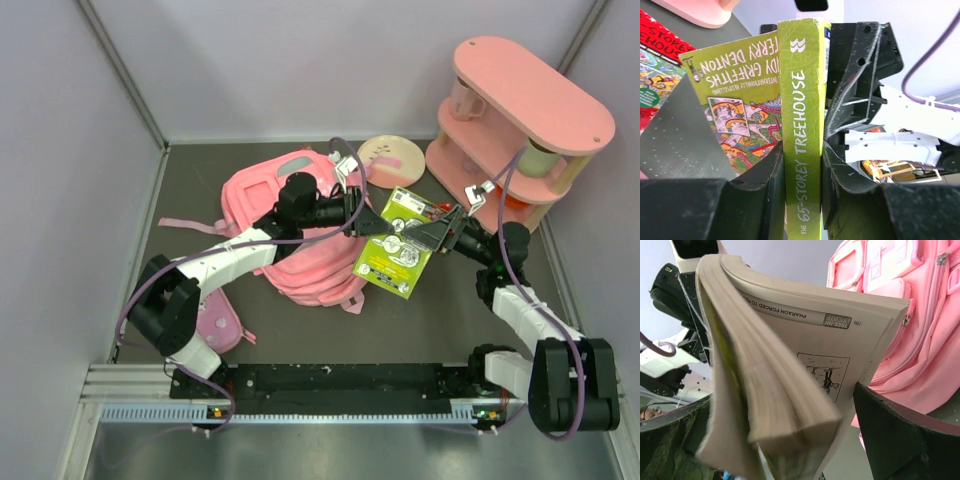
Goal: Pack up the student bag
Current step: Pick up the book from the center of the board.
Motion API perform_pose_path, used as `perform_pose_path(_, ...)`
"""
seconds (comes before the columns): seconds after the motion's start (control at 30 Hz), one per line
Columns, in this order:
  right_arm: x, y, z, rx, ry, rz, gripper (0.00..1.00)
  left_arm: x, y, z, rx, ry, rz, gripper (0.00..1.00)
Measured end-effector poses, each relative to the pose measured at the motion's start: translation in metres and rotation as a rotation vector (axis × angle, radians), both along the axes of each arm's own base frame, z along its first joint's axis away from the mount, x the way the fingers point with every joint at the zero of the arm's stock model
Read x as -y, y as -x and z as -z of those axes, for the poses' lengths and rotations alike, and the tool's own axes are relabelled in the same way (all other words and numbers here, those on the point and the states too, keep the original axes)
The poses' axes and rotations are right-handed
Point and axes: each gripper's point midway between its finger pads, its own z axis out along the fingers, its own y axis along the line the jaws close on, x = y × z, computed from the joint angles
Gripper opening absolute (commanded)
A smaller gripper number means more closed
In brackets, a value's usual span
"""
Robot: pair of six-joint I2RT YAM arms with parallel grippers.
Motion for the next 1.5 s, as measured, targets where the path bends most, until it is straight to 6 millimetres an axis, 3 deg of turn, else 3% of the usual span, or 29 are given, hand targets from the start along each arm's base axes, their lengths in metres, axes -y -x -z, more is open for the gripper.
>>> perform_pose_path(0.33,-0.007,0.0,-0.007,-0.004,-0.123,-0.075,0.99,-0.002,0.005,-0.013,-0.018,0.065,0.036,0.0)
perform_pose_path(0.6,-0.004,0.002,0.011,-0.089,-0.169,-0.024,0.99,-0.012,-0.002,-0.005,-0.027,0.028,0.009,0.0)
perform_pose_path(0.9,0.005,0.008,-0.006,0.033,-0.053,0.11,0.99,-0.031,-0.002,-0.04,0.052,0.062,-0.054,0.0)
perform_pose_path(1.07,0.004,0.009,0.001,0.012,-0.026,0.103,0.99,-0.037,-0.009,-0.054,0.067,0.098,-0.096,0.0)
perform_pose_path(1.5,-0.016,0.018,-0.014,0.029,-0.107,-0.022,0.99,-0.033,-0.009,-0.059,0.021,0.178,-0.071,0.0)
